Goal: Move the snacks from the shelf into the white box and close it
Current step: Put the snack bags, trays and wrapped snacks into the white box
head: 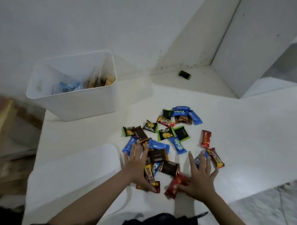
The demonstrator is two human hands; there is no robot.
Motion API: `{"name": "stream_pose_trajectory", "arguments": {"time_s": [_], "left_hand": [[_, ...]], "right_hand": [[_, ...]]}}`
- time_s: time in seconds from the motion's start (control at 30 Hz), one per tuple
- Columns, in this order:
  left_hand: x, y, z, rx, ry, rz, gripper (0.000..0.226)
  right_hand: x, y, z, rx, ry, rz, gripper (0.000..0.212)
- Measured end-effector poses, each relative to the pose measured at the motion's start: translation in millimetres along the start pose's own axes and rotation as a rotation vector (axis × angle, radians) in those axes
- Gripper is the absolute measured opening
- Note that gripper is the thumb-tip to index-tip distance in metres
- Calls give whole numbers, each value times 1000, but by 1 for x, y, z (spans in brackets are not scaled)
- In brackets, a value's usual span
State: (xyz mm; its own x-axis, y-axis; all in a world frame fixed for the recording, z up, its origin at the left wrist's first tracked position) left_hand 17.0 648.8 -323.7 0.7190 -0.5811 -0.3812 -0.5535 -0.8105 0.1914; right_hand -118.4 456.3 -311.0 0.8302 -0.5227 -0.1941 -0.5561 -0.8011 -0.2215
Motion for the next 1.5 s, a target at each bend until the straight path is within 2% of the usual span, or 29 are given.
{"name": "stream_pose_trajectory", "arguments": {"time_s": [0.17,0.27,0.37,0.5,0.6,0.73,0.9,1.13,1.3,1.5], "left_hand": [[23,-4,-5,-48,86,-38,157],[35,-2,-8,-37,114,-20,148],[44,1,-14,-65,172,-20,126],[49,2,-30,-54,340,-24,99],[51,2,-36,-116,448,-40,85],[56,-2,-46,-319,516,-123,54],[59,-5,-53,-630,527,-107,37],[45,-38,-113,-1017,751,-217,36],[34,-88,-178,-1118,954,-375,41],[20,-150,-263,-1172,1199,-462,44]], "right_hand": [[13,20,7,41,80,116,140],[41,25,2,54,107,172,136],[69,10,1,34,112,86,121],[96,-33,3,55,133,-104,100],[110,-52,-4,126,191,-89,87],[119,-60,-18,191,330,-29,59],[140,-66,-26,313,262,-22,36],[160,-87,-78,673,280,-42,24],[174,-135,-134,846,356,-53,15],[192,-229,-190,942,379,-217,21]]}}
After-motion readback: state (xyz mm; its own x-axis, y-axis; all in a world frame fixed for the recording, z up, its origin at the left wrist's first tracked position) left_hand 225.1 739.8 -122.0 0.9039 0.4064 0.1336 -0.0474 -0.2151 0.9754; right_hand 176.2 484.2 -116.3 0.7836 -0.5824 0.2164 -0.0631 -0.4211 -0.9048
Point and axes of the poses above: each hand's wrist, its own x-axis towards the middle knuckle, its own z-axis out of the palm, y = z × x, the point moved 9 cm from there along x, towards the middle knuckle, and after that the axes turned 15 degrees about y, right-handed, at the moved point
